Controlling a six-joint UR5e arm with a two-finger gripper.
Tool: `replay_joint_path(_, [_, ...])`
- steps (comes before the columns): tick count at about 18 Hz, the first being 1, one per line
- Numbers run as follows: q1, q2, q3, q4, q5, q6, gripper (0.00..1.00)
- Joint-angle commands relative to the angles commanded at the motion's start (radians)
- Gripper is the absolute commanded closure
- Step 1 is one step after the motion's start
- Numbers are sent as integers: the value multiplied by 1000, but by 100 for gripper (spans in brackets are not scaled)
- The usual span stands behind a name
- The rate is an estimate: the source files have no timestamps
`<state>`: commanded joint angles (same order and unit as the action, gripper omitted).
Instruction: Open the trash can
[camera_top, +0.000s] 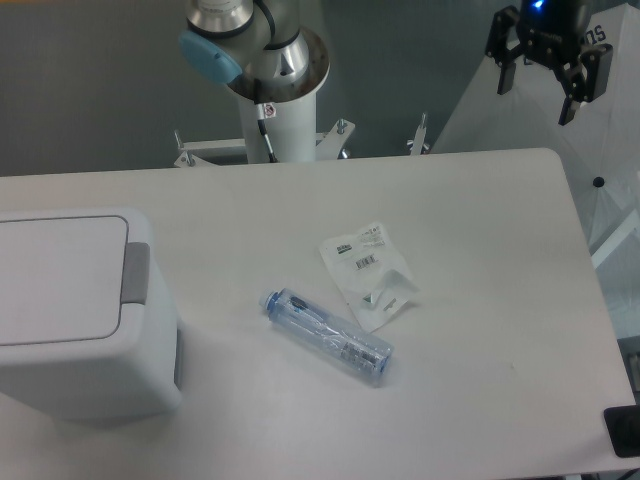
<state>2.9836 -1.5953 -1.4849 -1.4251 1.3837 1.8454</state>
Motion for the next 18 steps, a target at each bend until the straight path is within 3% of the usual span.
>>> replay_joint_path(14, [-81,-6,14,2,-34,-251,0])
replay_joint_path(18, [-112,-6,6,57,-84,-414,0])
